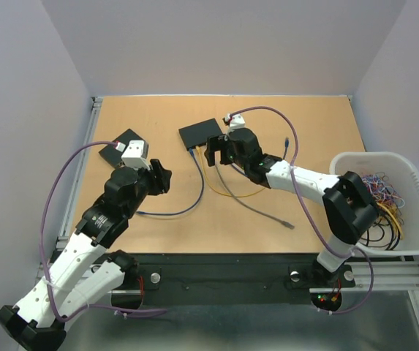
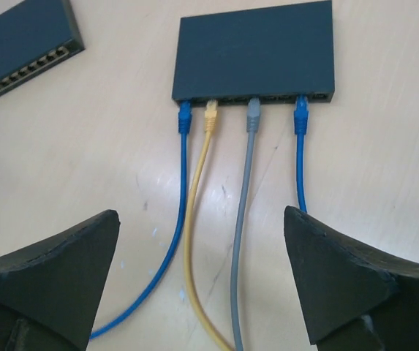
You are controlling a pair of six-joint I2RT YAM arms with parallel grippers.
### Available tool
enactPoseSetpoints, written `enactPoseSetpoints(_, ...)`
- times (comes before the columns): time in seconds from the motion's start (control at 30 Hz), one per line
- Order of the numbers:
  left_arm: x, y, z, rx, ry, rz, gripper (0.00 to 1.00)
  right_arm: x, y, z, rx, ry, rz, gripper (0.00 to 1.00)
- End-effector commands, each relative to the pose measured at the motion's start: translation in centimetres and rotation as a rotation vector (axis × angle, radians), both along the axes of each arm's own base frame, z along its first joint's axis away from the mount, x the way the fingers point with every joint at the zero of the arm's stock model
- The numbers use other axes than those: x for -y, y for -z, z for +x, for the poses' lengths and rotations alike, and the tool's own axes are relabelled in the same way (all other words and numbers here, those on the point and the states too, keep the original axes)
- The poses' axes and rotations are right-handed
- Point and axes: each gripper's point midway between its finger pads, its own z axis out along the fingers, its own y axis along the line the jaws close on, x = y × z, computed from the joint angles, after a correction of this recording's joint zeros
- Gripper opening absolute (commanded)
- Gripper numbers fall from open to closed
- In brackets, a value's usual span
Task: Insert the plug into the switch port
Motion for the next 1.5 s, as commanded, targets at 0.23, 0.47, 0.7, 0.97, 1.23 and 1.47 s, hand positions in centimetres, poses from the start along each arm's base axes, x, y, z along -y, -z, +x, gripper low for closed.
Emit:
enactPoseSetpoints(0.23, -0.1, -0.3, 0.4, 0.029, -0.010, 0.000, 0.60, 2.3, -2.1, -8.7, -0.080, -0.143, 0.123, 1.00)
enactPoseSetpoints(0.47, 0.0, -0.3, 0.4, 0.029, -0.006, -0.003, 0.60, 6.4, -1.9, -12.4, -0.083, -0.090, 0.143, 1.00)
enactPoseSetpoints(0.7, -0.2, -0.1, 0.5, 0.029, -0.014, 0.004, 0.60, 10.0, -3.1, -15.5, -0.072, -0.037, 0.175, 1.00)
enactPoseSetpoints(0.97, -1.1, 0.3, 0.8, 0.020, -0.075, 0.010, 0.60, 11.5, -4.2, -18.6, -0.080, -0.065, 0.253, 1.00)
enactPoseSetpoints(1.23, -2.6, 1.2, 1.3, 0.009, -0.165, 0.041, 0.60, 12.7, -3.1, -19.3, -0.081, -0.029, 0.271, 1.00)
enactPoseSetpoints(1.47, -3.9, 0.1, 1.0, 0.088, -0.224, -0.004, 0.61, 13.1, -1.9, -19.4, -0.092, -0.014, 0.261, 1.00)
